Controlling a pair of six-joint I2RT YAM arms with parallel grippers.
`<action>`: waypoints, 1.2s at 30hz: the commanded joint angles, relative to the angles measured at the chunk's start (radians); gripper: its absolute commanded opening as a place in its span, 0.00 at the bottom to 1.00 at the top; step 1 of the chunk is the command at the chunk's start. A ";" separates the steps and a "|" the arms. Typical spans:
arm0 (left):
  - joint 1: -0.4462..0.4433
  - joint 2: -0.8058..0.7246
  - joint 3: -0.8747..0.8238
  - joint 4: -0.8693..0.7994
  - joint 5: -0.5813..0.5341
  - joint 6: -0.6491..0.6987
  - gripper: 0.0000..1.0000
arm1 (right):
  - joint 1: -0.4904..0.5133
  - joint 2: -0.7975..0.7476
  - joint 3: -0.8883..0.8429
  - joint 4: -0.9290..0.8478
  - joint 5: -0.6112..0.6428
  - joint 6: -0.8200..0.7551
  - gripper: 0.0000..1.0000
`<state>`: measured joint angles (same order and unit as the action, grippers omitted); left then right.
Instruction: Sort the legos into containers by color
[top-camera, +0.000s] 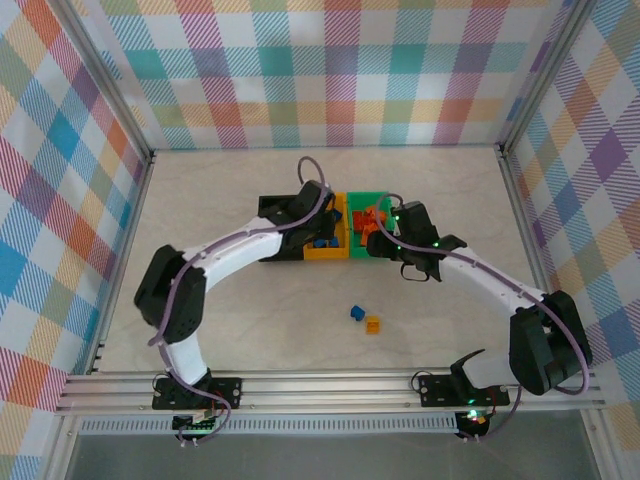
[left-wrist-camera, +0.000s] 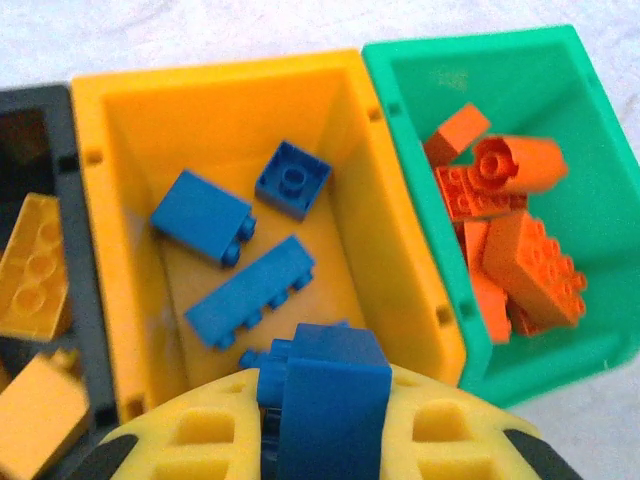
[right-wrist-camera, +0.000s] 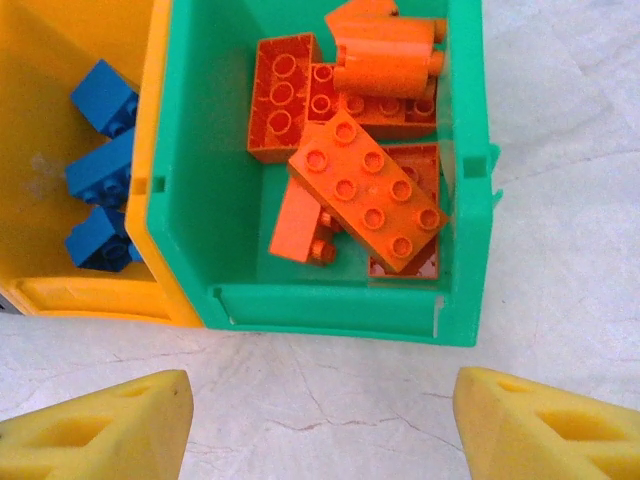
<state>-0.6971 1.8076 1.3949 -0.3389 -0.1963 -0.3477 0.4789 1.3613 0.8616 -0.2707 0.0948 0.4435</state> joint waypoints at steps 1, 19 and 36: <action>0.021 0.083 0.111 -0.093 -0.055 -0.007 0.18 | 0.001 -0.025 -0.017 0.016 -0.013 0.018 0.70; -0.100 -0.170 -0.080 -0.085 0.104 -0.046 0.86 | 0.001 -0.068 -0.046 0.024 -0.038 0.024 0.73; -0.355 -0.086 -0.356 0.137 0.374 -0.030 0.81 | 0.001 -0.109 -0.090 0.010 -0.047 0.026 0.72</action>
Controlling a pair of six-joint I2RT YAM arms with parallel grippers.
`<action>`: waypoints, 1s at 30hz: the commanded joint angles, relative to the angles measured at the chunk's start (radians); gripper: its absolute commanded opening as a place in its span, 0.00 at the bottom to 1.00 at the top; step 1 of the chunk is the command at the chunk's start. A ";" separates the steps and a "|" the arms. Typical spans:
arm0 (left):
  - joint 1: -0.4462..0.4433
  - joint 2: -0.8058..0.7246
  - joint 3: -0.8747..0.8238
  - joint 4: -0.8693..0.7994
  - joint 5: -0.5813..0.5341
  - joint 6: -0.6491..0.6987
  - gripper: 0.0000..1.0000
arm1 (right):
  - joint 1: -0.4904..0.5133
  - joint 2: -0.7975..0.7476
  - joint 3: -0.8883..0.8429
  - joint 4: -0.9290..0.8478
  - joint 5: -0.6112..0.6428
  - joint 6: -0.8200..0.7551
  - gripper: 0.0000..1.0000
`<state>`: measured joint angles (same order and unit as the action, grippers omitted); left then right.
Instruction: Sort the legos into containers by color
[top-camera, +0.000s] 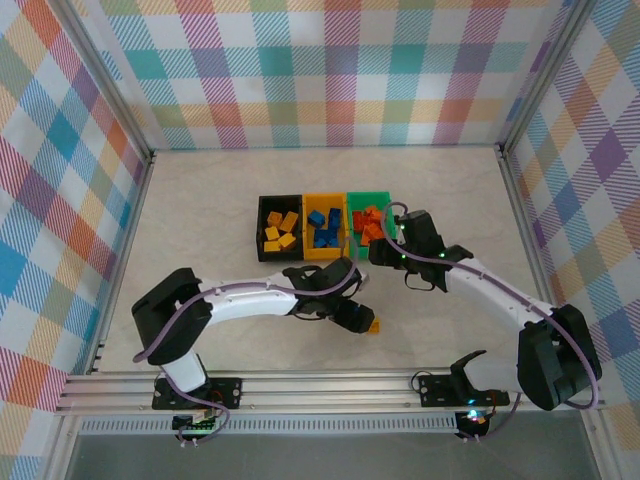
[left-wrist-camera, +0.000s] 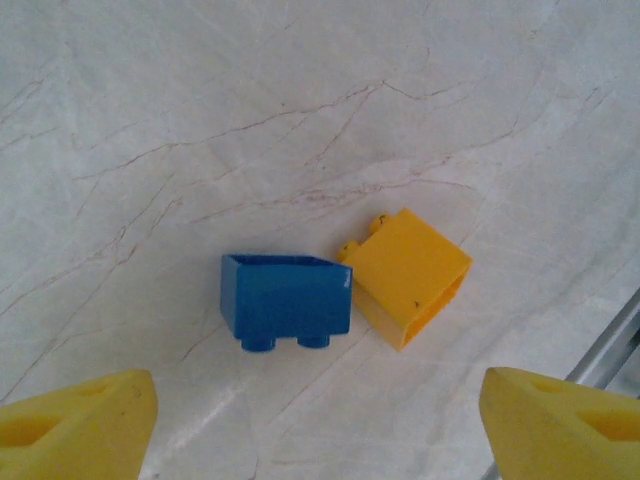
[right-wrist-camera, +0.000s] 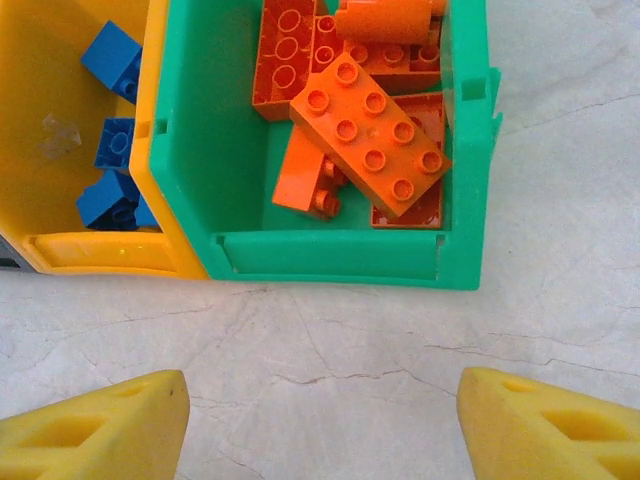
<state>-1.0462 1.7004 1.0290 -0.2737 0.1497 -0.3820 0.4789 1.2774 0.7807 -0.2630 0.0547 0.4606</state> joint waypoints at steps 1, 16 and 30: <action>-0.006 0.037 0.012 0.068 0.021 0.007 0.79 | 0.001 -0.025 -0.009 0.001 -0.007 0.008 0.72; 0.013 0.132 0.051 0.047 -0.061 0.041 0.58 | 0.001 -0.048 -0.010 -0.007 -0.002 0.000 0.71; 0.053 -0.008 0.037 -0.034 -0.127 0.024 0.33 | 0.001 -0.047 -0.015 -0.002 0.007 0.002 0.71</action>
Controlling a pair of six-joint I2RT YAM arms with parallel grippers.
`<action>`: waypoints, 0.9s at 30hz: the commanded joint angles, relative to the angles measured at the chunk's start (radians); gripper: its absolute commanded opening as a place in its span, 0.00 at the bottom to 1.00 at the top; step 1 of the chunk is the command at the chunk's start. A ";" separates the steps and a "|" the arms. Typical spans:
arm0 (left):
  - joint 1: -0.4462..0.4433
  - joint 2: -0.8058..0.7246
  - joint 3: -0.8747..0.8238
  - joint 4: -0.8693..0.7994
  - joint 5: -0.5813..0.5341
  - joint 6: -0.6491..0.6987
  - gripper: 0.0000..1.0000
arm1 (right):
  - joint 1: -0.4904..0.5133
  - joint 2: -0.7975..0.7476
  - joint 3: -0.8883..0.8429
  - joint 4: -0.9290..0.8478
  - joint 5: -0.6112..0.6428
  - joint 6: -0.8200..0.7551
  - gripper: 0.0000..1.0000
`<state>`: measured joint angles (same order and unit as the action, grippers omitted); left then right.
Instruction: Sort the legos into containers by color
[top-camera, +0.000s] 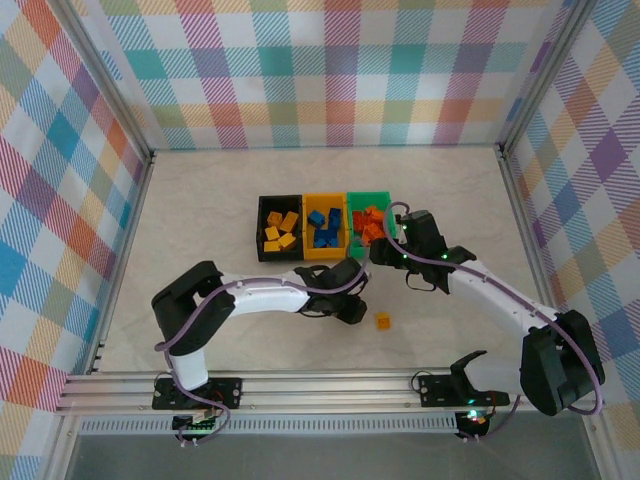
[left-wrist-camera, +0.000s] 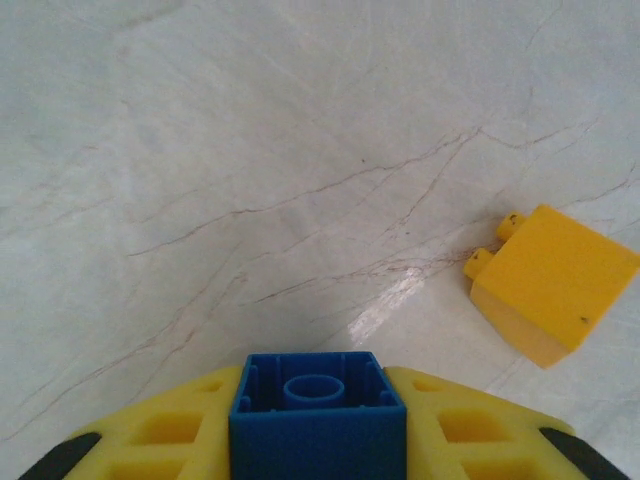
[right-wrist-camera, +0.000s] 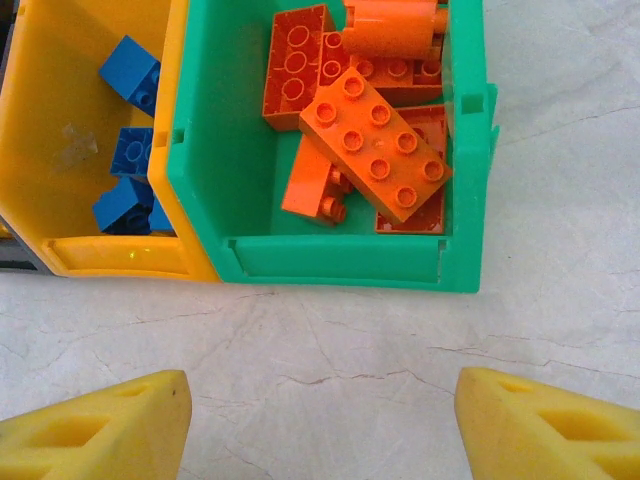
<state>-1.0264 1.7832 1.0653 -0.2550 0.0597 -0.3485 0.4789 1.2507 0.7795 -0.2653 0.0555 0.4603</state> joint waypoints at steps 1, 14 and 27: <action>0.053 -0.114 0.003 -0.058 -0.042 -0.014 0.33 | 0.000 -0.022 -0.016 0.003 0.006 0.003 0.71; 0.336 0.019 0.334 -0.164 -0.201 -0.062 0.28 | 0.001 -0.018 -0.026 0.006 0.000 0.012 0.71; 0.375 0.197 0.524 -0.231 -0.232 -0.080 0.59 | 0.001 -0.047 -0.022 -0.012 0.014 0.006 0.72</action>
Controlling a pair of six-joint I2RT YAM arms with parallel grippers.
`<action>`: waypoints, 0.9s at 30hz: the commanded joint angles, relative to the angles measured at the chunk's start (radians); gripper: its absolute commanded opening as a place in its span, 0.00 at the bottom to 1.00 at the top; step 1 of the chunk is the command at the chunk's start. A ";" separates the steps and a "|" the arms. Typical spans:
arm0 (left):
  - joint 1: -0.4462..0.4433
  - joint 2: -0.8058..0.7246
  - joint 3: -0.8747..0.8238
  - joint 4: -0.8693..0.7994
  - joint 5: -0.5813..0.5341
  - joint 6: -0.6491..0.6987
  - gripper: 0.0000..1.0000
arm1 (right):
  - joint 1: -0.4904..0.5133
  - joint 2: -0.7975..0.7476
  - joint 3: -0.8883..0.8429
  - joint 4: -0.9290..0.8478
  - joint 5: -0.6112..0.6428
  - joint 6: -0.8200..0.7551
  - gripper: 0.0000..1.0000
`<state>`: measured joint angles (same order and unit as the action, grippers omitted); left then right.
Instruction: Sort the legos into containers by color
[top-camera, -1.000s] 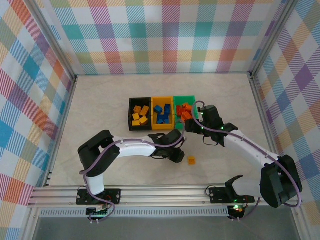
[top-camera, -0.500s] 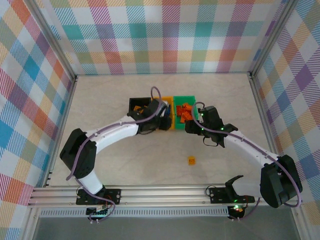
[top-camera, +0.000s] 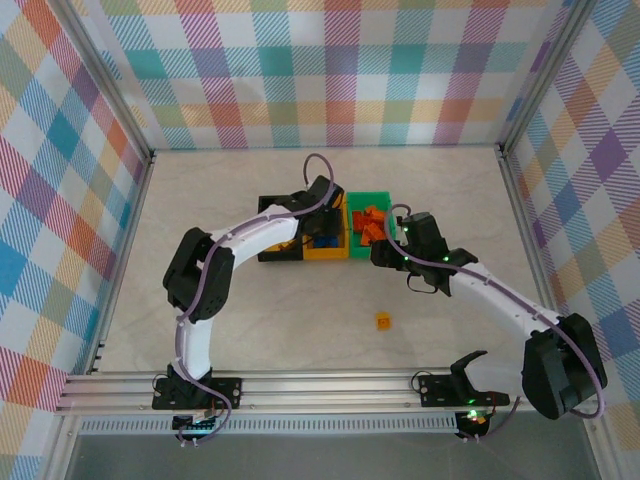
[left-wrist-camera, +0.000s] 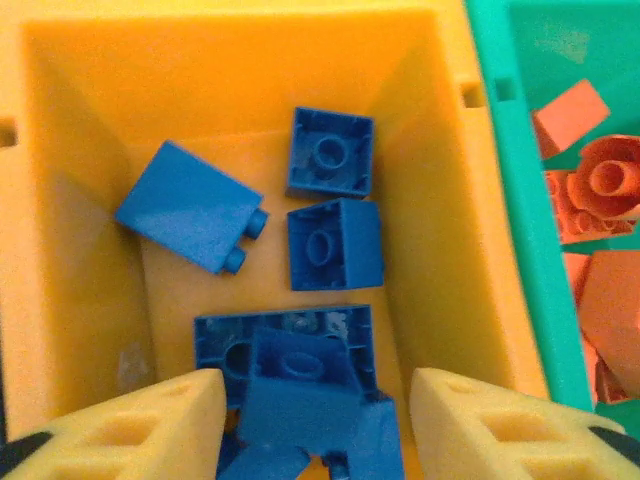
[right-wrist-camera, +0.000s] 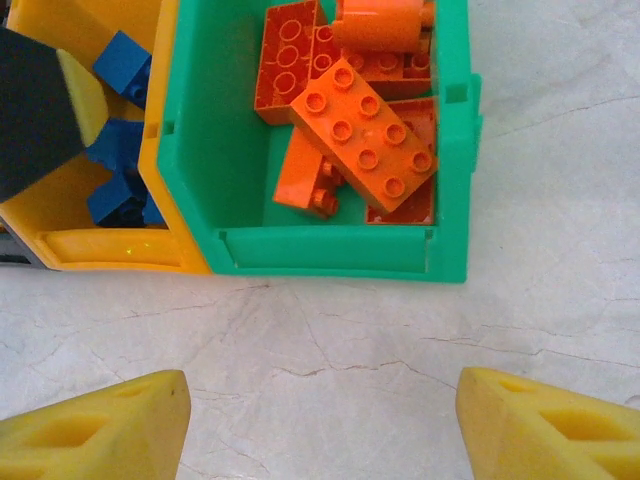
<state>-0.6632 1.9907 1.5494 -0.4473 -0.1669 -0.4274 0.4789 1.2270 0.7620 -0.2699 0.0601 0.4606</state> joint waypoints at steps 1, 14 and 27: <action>0.010 -0.020 0.035 -0.034 0.000 -0.002 0.62 | 0.001 -0.024 -0.004 -0.008 0.013 0.006 0.72; -0.183 -0.374 -0.330 0.012 0.160 0.071 0.80 | -0.022 0.011 0.013 -0.011 0.037 0.014 0.75; -0.468 -0.258 -0.448 0.268 0.312 0.145 0.85 | -0.091 0.023 0.017 -0.016 0.015 0.018 0.74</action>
<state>-1.1042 1.6806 1.0550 -0.2653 0.1123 -0.3191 0.3962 1.2476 0.7620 -0.2737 0.0853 0.4644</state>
